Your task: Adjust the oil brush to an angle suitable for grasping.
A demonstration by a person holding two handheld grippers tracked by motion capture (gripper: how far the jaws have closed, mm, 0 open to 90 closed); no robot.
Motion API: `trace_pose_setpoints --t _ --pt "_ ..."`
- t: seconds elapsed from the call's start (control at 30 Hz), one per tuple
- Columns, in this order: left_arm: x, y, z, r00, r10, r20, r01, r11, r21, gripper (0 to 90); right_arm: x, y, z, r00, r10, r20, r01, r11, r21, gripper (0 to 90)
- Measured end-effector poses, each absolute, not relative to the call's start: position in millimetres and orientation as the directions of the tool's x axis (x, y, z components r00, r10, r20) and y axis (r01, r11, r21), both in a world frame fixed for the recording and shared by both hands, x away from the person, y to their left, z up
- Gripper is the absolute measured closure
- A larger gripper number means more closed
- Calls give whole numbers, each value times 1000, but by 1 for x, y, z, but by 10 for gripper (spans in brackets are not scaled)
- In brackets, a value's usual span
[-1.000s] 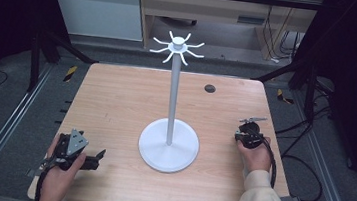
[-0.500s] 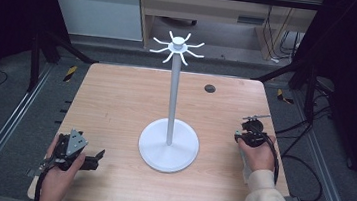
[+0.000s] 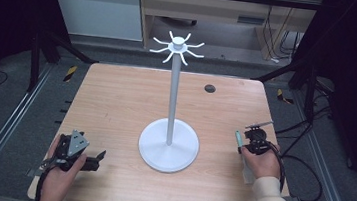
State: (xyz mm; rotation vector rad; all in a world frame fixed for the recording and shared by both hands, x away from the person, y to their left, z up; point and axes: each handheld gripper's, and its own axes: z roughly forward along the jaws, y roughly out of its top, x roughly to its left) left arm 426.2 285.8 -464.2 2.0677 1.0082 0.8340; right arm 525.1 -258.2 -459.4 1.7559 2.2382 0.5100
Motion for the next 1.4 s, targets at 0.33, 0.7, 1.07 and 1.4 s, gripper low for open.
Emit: trace_pose_setpoints --t 0.33,0.7,1.07,1.4 --pt "426 285 -464 497 831 249 397 -473 787 30 523 -260 -465 -246 969 23 902 220 371 709" --pt "426 285 -464 498 831 249 396 -473 787 31 524 -260 -468 -246 969 11 907 226 356 764" --pt "426 285 -464 501 828 252 395 -478 785 32 525 -258 -470 -250 968 9 909 232 345 803" --pt "426 285 -464 500 828 252 394 -477 785 32 526 -259 -470 -251 968 17 909 229 347 809"
